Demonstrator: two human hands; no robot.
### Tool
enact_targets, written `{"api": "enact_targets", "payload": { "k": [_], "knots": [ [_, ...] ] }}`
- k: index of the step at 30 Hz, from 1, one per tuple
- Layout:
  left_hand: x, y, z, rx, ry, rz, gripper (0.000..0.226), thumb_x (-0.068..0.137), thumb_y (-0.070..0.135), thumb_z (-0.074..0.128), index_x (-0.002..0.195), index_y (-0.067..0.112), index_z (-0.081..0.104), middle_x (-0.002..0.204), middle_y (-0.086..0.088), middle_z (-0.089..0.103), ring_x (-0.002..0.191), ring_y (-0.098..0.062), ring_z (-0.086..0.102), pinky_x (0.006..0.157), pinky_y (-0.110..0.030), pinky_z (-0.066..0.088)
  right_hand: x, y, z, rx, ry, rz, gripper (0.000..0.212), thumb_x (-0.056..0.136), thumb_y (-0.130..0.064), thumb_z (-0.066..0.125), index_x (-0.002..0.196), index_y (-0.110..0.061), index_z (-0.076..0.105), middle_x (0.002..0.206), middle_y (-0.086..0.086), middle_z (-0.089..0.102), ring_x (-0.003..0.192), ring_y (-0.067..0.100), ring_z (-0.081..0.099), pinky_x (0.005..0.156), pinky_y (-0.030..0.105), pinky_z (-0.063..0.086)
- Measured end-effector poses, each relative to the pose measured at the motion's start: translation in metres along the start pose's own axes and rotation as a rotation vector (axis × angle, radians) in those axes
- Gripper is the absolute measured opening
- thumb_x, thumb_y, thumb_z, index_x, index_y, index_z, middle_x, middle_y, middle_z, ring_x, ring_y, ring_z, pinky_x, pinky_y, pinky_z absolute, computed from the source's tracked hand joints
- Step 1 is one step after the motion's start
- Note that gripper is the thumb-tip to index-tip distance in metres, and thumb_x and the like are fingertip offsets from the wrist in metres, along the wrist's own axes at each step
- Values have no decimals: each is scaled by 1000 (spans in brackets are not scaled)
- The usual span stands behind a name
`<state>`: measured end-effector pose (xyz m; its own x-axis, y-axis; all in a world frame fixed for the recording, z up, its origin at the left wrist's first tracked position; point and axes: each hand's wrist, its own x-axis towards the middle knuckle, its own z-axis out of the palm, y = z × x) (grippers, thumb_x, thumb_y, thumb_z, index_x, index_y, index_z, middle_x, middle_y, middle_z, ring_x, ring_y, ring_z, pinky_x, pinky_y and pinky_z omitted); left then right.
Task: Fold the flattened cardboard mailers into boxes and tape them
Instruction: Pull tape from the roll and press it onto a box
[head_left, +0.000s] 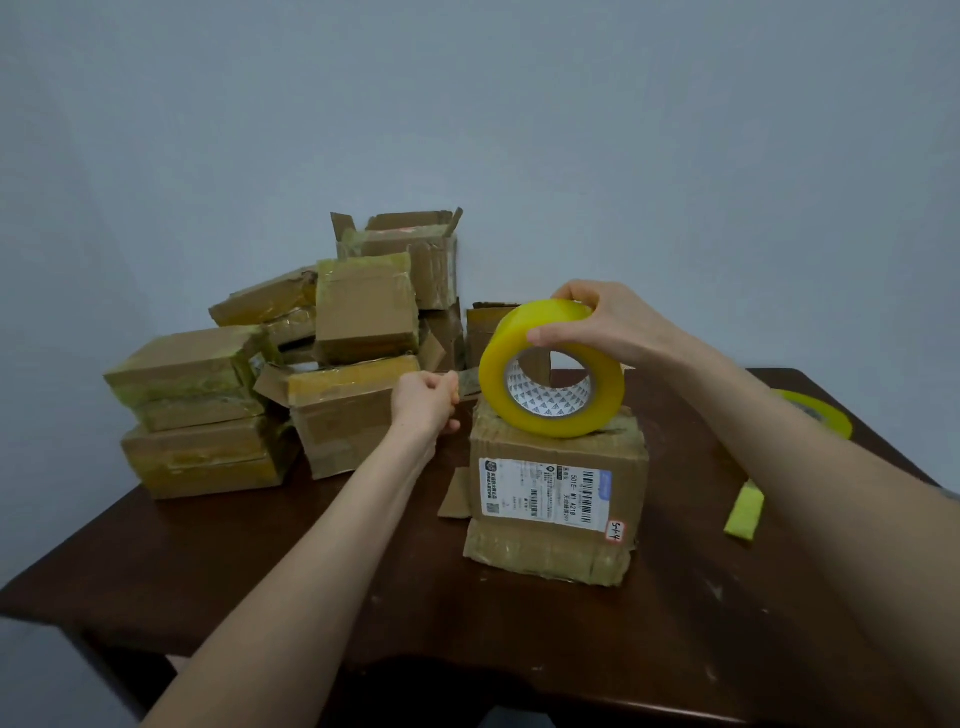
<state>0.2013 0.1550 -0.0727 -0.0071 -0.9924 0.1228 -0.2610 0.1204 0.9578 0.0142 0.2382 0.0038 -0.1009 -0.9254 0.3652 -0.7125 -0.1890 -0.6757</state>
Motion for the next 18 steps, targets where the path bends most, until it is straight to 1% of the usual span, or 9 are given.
{"api": "enact_targets", "payload": {
  "k": [2,4,6,9,11,13,14,16,18],
  "knots": [
    [-1,-5,2,17,1,-11,35,98,21,51,65,10,54,62,-3,51,48,-12,47,53,-24,45,4,-6,0,-70,-6,-20,34,74,-49,76,93,-24,64,91,-4,63,83,11,57,67,25,44],
    [-3,-12,4,35,-2,-29,34,97,22,51,66,9,55,62,-3,51,47,-12,48,54,-25,46,8,-10,0,-128,-18,-22,33,72,-52,76,88,-25,65,88,-4,62,84,13,56,64,24,41],
    [-5,-16,6,51,-13,-45,35,97,22,51,65,9,54,62,-3,51,47,-13,47,53,-26,47,10,-14,2,-185,-31,-23,36,72,-54,75,89,-23,66,88,-3,62,87,17,56,62,24,40],
    [-10,-26,10,85,-47,-75,36,98,23,51,64,9,52,62,-3,51,45,-13,46,48,-24,45,12,-17,4,-229,-64,-29,43,72,-54,75,91,-16,70,93,4,67,89,20,58,69,30,44],
    [-15,-34,11,63,-101,-99,35,98,25,50,67,9,51,61,-3,49,46,-12,44,44,-23,42,10,-19,5,-219,-102,-27,43,72,-53,75,96,-18,70,97,3,67,92,19,59,74,31,47],
    [-23,-39,15,39,-178,-111,32,100,27,47,73,10,51,60,-2,47,44,-12,42,40,-23,38,8,-20,7,-201,-145,-18,47,73,-52,75,106,-20,67,102,-1,65,95,18,58,74,30,46],
    [-28,-41,16,46,-205,-116,30,101,29,45,77,9,50,58,-2,48,42,-11,43,39,-23,38,7,-20,9,-201,-147,-11,50,73,-52,75,110,-21,63,104,-2,62,96,17,57,70,28,45],
    [-33,-47,19,70,-245,-149,33,102,35,39,85,9,49,57,-2,48,40,-12,44,39,-24,38,6,-18,13,-208,-109,6,53,72,-52,76,109,-22,55,102,-2,57,93,16,54,65,24,41],
    [-34,-50,20,113,-295,-203,37,101,44,35,93,10,48,66,-5,53,48,-16,50,44,-28,44,4,-19,15,-203,-80,21,54,70,-52,77,106,-21,51,100,-2,55,91,16,53,63,23,41]
  ]
}}
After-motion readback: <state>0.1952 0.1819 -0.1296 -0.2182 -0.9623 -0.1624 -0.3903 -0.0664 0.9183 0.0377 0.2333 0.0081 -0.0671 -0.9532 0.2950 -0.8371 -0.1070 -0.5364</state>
